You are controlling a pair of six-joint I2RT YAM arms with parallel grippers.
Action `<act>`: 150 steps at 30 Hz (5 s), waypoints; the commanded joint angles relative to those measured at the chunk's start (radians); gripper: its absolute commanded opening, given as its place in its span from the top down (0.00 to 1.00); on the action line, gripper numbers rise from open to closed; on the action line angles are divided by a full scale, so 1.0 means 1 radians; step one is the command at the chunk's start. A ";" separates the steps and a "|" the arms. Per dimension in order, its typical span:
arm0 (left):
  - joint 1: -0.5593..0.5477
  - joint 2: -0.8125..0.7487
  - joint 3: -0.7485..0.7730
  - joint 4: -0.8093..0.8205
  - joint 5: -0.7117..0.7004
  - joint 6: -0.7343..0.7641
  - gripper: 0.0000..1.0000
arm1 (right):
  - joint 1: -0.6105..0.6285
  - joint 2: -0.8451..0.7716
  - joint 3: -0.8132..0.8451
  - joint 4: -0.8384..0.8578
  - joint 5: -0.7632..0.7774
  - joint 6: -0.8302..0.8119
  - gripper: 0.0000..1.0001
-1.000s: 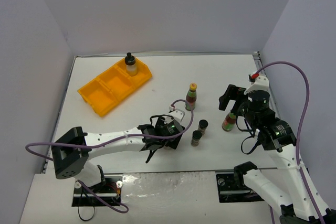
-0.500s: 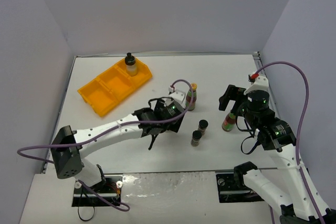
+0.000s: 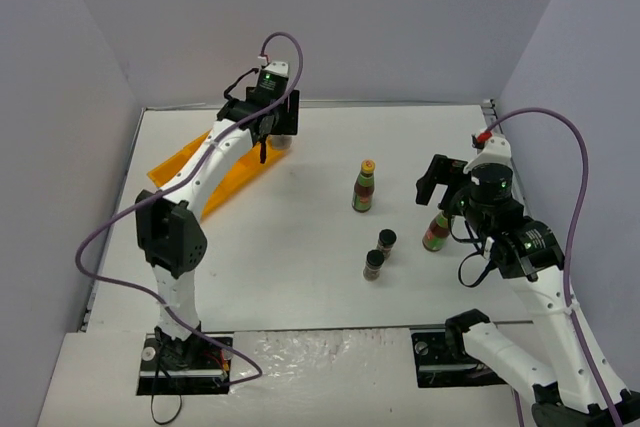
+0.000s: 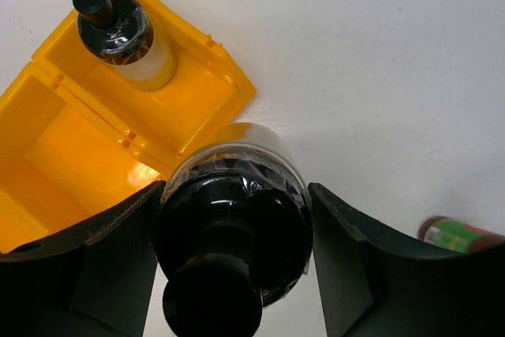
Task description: Organize the condiment bottles
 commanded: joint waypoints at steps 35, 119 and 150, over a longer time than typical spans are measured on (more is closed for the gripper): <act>0.178 0.237 0.169 0.201 0.085 0.082 1.00 | 0.008 0.060 0.019 0.034 0.022 -0.070 0.00; -0.739 -0.367 -0.609 0.255 -0.136 -0.202 0.05 | 0.008 0.004 -0.043 0.024 0.030 0.014 0.00; -0.772 -0.092 -0.485 0.370 -0.101 -0.221 0.05 | 0.009 -0.023 -0.048 0.016 0.046 0.004 0.00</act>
